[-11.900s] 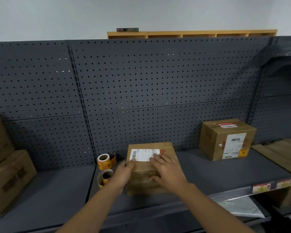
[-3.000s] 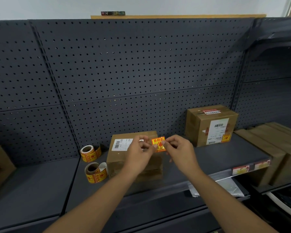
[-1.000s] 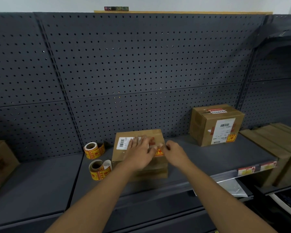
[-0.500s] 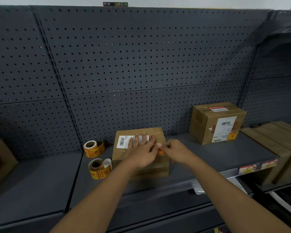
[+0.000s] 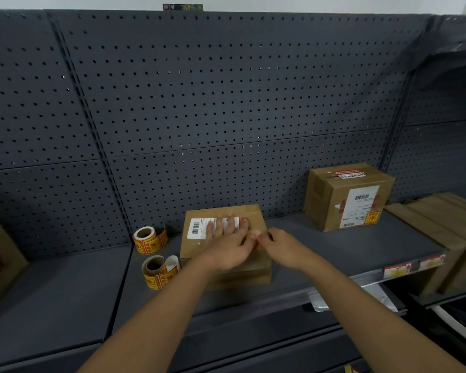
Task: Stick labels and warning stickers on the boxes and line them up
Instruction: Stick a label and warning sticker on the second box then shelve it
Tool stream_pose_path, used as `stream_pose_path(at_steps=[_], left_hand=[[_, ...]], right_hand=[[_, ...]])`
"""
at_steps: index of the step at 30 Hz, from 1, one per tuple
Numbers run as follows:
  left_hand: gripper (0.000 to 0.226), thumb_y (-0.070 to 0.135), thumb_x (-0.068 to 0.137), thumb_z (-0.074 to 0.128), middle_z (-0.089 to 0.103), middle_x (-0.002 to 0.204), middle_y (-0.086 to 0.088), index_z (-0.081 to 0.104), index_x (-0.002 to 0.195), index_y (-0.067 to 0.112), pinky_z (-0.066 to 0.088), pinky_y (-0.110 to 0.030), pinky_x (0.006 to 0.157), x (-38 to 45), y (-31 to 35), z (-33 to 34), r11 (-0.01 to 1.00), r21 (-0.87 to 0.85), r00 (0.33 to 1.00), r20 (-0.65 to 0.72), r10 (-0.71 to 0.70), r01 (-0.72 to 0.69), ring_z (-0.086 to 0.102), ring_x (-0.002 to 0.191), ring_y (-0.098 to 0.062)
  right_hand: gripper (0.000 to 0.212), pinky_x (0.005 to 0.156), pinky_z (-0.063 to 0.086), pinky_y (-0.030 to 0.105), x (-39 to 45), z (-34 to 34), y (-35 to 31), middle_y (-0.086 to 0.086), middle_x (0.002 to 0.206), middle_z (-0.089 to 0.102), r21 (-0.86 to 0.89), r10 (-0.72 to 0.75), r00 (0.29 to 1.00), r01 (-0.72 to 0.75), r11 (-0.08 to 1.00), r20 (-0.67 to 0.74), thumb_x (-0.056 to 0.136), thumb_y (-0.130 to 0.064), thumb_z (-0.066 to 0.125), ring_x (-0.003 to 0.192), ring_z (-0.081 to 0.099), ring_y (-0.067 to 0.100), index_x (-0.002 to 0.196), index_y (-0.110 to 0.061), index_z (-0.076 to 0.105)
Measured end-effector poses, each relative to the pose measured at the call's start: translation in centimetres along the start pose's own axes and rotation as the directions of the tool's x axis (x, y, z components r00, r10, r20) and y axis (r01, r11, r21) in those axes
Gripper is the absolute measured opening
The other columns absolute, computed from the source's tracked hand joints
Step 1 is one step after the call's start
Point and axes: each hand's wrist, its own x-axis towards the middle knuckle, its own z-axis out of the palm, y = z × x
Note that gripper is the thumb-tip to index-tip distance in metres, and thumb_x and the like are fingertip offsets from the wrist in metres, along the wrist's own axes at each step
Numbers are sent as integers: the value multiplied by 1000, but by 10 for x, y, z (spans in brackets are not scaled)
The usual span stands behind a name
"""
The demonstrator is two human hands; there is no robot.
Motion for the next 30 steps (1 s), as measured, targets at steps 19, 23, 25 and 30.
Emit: stream_pose_path(at_steps=[19,23,25,30], left_hand=[[40,54,108,26,30,162,6,40,144,44,3,-47,128,11,1,13,998,-63,960,-277,-39,23,13,154,-23],[39,46,110,24,25,165,4,38,147,43,-1,-46,128,9,3,11,998,-57,963,-266,-34,19,9,155,-24],[40,41,111,24,23,166,3,37,148,42,-2,-46,128,7,3,12,999,-42,963,-270,-21,10,7,156,-25],[56,59,107,16,-1,174,0,16,161,43,-11,-48,127,5,-1,1,998,-68,994,-110,-17,9,-13,159,-25]], right_hand=[[40,60,44,35,8,-3,-9,2,66,55,-70,29,996,-35,997,-79,104,-39,50,61,57,19,71,-17,48],[40,56,33,32,9,-1,-7,-1,65,48,-27,22,994,-25,999,-107,106,-26,47,59,45,14,66,-18,43],[40,58,37,33,8,0,-7,1,67,51,-29,32,993,-35,999,-112,106,-24,45,63,50,17,68,-15,47],[38,58,50,31,7,-11,-4,6,66,64,39,65,996,-62,997,-67,103,-31,50,56,62,20,73,-10,60]])
